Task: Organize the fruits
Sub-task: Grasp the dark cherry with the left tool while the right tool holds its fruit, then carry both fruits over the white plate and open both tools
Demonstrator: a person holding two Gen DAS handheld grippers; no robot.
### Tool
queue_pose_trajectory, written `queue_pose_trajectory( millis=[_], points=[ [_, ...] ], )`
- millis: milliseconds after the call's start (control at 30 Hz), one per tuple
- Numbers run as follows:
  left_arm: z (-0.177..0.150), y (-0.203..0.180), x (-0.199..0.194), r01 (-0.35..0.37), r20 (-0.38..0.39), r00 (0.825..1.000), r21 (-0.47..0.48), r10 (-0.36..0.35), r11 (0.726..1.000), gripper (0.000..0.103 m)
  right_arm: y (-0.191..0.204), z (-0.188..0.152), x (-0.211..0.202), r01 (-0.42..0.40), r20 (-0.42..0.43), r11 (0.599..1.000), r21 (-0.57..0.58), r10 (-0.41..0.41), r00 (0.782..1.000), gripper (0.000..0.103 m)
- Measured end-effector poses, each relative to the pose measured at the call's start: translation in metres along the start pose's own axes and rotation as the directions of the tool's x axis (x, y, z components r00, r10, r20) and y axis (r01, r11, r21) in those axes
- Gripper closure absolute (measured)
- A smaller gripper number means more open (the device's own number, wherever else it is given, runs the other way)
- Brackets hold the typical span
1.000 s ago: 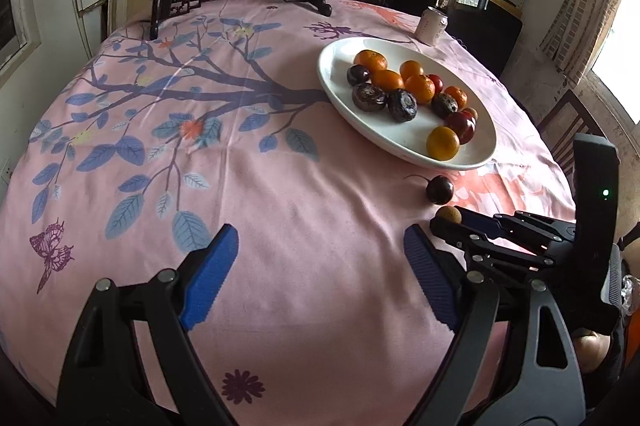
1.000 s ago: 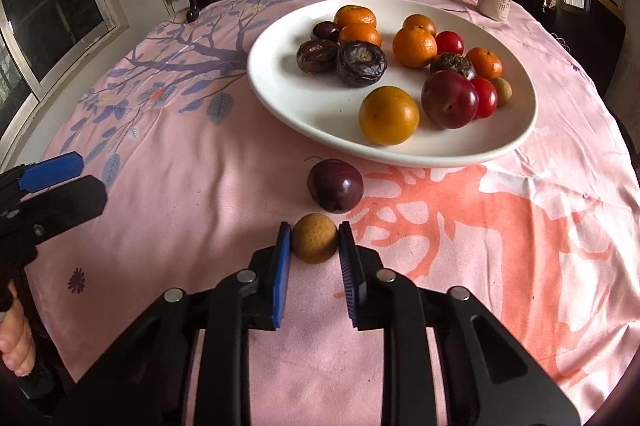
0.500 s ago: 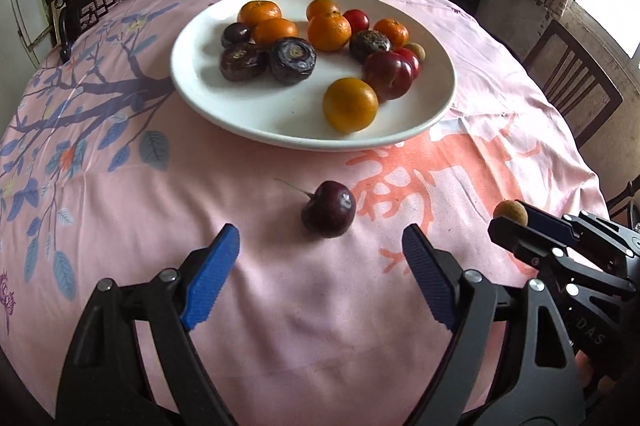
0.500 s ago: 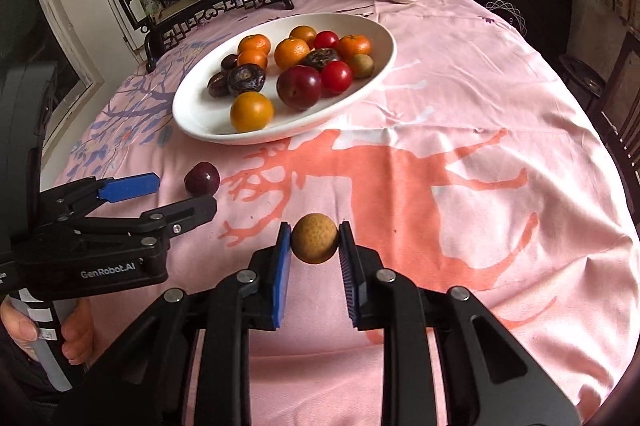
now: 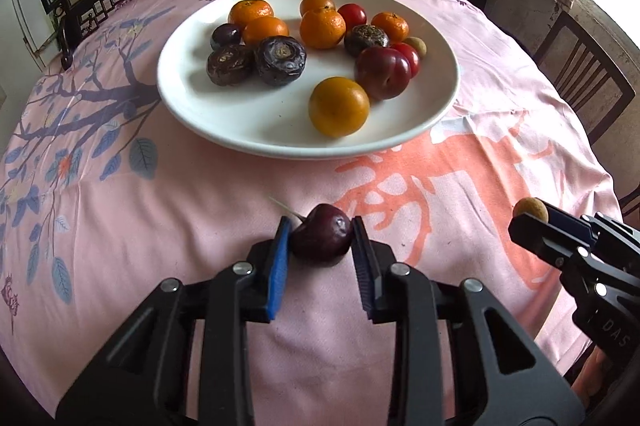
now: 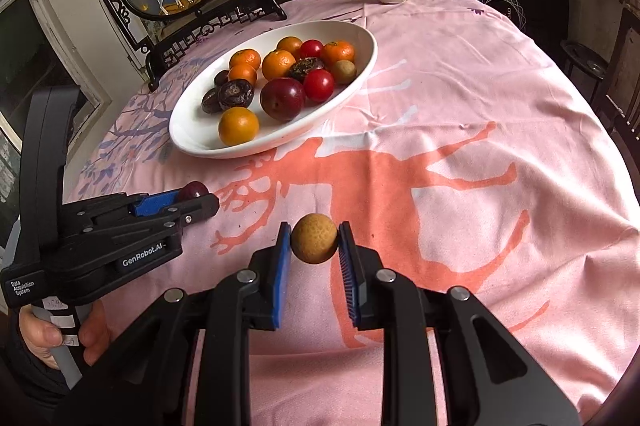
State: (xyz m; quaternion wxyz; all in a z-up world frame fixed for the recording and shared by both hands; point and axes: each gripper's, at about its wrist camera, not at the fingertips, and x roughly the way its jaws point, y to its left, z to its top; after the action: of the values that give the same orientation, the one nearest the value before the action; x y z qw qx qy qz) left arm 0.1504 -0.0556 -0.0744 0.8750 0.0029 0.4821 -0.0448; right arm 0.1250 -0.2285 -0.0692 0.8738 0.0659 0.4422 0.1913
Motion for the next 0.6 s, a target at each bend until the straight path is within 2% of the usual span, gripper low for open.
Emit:
queue_pose_trajectory(
  millis=[233,367,467,600],
  points=[
    [-0.002,0.009,-0.029,0.054,0.037,0.998,-0.010,-0.054,0.998,0.073,0.007,0.003,0.000,0.003,-0.005,1.000,-0.010,-0.003,1.000,0.079],
    [0.009,0.026,-0.048,0.052,0.093,0.994,-0.018,-0.050,0.999,0.073,0.017,0.015,0.001,-0.006,-0.009,0.999,-0.034,0.005,1.000,0.079],
    [0.030,0.041,-0.053,0.018,0.126,0.992,-0.029,-0.014,0.999,0.073,0.029,0.036,0.004,-0.027,0.002,0.997,-0.076,0.027,1.000,0.079],
    [0.078,0.055,-0.037,0.007,0.120,0.993,-0.041,-0.002,0.999,0.073,0.051,0.078,0.021,-0.028,0.018,0.988,-0.153,0.032,0.999,0.079]
  ],
)
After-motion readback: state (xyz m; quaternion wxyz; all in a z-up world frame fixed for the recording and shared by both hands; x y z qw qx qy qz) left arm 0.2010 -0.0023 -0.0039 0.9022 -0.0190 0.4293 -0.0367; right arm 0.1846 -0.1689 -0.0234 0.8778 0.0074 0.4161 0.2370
